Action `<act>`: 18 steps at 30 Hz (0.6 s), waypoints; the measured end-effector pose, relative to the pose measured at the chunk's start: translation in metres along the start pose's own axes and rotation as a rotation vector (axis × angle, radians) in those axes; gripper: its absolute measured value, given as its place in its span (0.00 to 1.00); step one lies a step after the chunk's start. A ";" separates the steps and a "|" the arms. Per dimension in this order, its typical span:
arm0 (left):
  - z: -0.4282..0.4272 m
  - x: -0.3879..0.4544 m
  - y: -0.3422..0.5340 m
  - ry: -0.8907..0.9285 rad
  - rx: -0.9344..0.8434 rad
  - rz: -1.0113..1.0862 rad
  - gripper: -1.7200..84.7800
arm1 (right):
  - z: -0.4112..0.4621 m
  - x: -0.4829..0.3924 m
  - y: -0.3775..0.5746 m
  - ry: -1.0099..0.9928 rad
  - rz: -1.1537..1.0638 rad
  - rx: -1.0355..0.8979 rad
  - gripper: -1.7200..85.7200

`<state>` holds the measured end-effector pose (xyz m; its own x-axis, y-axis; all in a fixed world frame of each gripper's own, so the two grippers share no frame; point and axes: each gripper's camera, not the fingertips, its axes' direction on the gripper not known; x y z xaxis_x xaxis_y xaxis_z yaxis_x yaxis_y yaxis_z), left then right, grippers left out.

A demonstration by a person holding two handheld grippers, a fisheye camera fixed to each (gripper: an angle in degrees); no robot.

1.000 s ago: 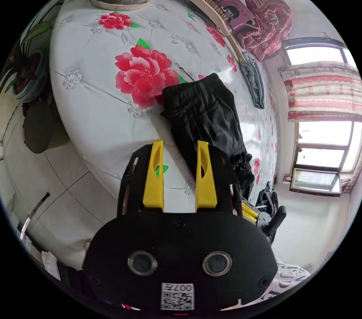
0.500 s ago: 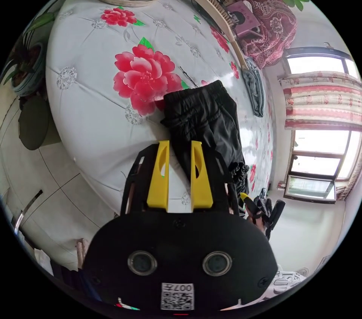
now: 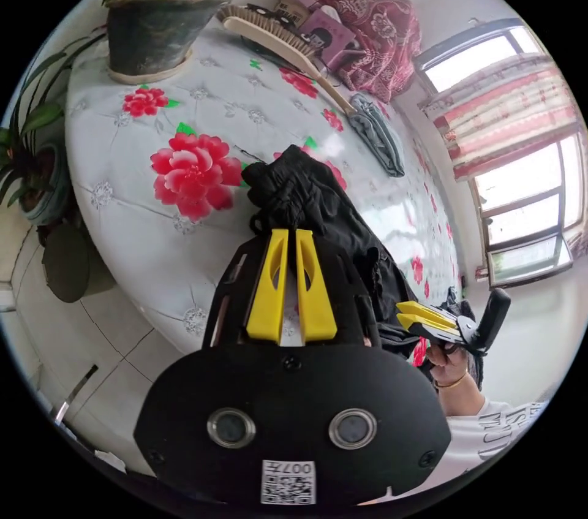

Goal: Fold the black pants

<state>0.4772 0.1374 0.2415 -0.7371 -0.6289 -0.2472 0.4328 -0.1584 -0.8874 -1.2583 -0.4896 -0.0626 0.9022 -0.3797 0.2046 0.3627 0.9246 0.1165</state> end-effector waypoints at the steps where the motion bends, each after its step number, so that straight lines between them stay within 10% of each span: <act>1: -0.004 0.012 0.000 -0.015 0.007 0.043 0.01 | -0.012 0.009 0.017 0.048 0.047 0.028 0.11; 8: -0.009 0.049 0.001 -0.071 0.004 0.119 0.01 | -0.093 0.061 0.173 0.426 0.353 0.058 0.12; 18: -0.013 0.086 0.001 -0.125 -0.018 0.100 0.01 | -0.057 0.054 0.209 0.449 0.373 -0.008 0.09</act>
<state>0.4069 0.0934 0.2144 -0.6198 -0.7311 -0.2852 0.4904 -0.0770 -0.8681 -1.1204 -0.3155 -0.0831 0.9792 0.0202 -0.2018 0.0018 0.9941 0.1082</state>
